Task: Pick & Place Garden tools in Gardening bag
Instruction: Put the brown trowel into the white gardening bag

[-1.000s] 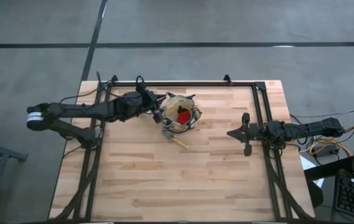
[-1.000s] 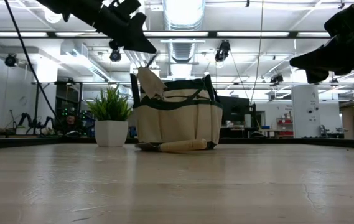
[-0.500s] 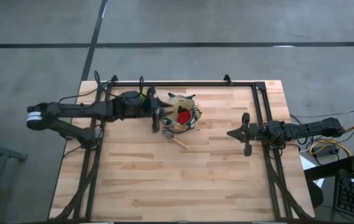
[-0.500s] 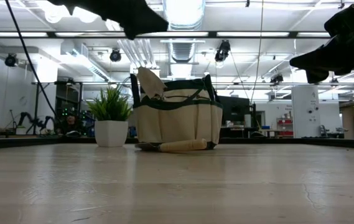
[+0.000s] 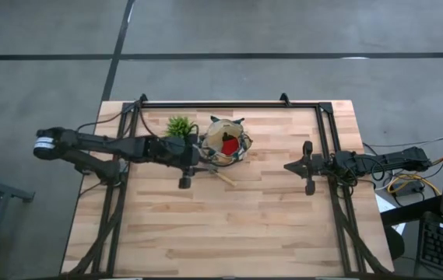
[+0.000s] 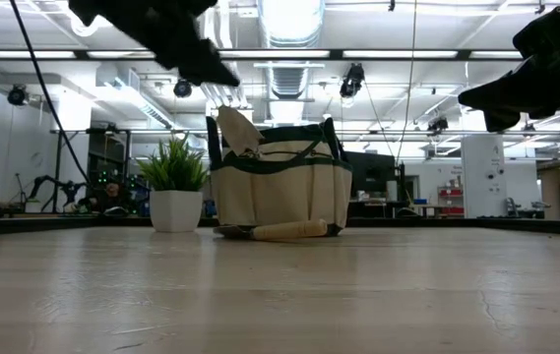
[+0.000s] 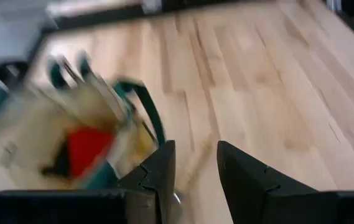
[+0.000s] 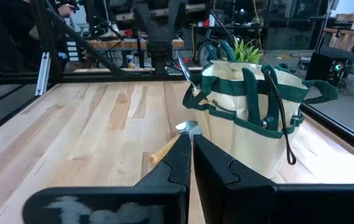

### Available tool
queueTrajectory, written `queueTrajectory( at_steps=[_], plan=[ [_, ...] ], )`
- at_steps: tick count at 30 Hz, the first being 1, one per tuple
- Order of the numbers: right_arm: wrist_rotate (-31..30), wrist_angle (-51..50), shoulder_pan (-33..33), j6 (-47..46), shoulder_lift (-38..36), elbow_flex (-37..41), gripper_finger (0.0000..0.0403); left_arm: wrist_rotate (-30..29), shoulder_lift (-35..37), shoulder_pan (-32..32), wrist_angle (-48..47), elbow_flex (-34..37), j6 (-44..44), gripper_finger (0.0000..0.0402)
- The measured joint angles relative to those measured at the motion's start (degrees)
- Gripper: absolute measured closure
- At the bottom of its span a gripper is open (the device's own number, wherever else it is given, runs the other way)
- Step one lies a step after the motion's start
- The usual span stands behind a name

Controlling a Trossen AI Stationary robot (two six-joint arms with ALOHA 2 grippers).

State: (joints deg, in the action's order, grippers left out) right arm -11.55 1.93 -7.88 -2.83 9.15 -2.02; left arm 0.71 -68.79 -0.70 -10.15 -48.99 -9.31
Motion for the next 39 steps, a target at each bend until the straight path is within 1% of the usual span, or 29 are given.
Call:
queueTrajectory(
  at_steps=[4, 9, 12, 14, 18, 24, 29, 32, 35, 39],
  plan=[
    [0.0, 0.0, 0.0, 0.0, 0.0, 0.0, 0.0390, 0.0, -0.6, 1.6, -1.7, 2.3, 1.9, 0.0280],
    [0.0, 0.0, 0.0, 0.0, 0.0, 0.0, 0.0390, -0.7, -1.8, 3.5, -0.9, 7.0, 1.5, 0.0280],
    [0.0, 0.0, 0.0, 0.0, 0.0, 0.0, 0.0390, -3.7, -3.4, 3.5, 1.5, 10.1, 1.3, 0.0280],
    [0.0, 0.0, 0.0, 0.0, 0.0, 0.0, 0.0390, -6.2, -5.0, 3.4, 5.1, 12.1, 0.9, 0.0280],
    [0.0, 0.0, 0.0, 0.0, 0.0, 0.0, 0.0390, -11.4, -9.8, 3.5, 11.6, 14.8, -4.3, 0.0280],
    [0.0, 0.0, 0.0, -0.1, 0.0, 0.0, 0.0390, -20.6, -17.2, 3.5, 16.1, 14.8, -9.8, 0.0280],
    [0.0, 0.0, 0.0, 0.0, 0.0, 0.0, 0.0390, -21.4, -22.5, 3.5, 16.3, 13.2, -12.1, 0.0280],
    [0.0, 0.0, 0.0, -0.1, 0.0, 0.0, 0.0390, -24.7, -24.9, 3.5, 16.9, 11.8, -13.1, 0.0280],
    [0.0, 0.0, 0.0, 0.0, 0.0, 0.0, 0.0390, -27.0, -26.4, 3.5, 16.7, 10.4, -13.2, 0.0280],
    [0.0, 0.0, 0.0, 0.0, 0.0, 0.0, 0.0390, -27.5, -27.5, 3.5, 16.9, 9.2, -13.6, 0.0280]
  ],
)
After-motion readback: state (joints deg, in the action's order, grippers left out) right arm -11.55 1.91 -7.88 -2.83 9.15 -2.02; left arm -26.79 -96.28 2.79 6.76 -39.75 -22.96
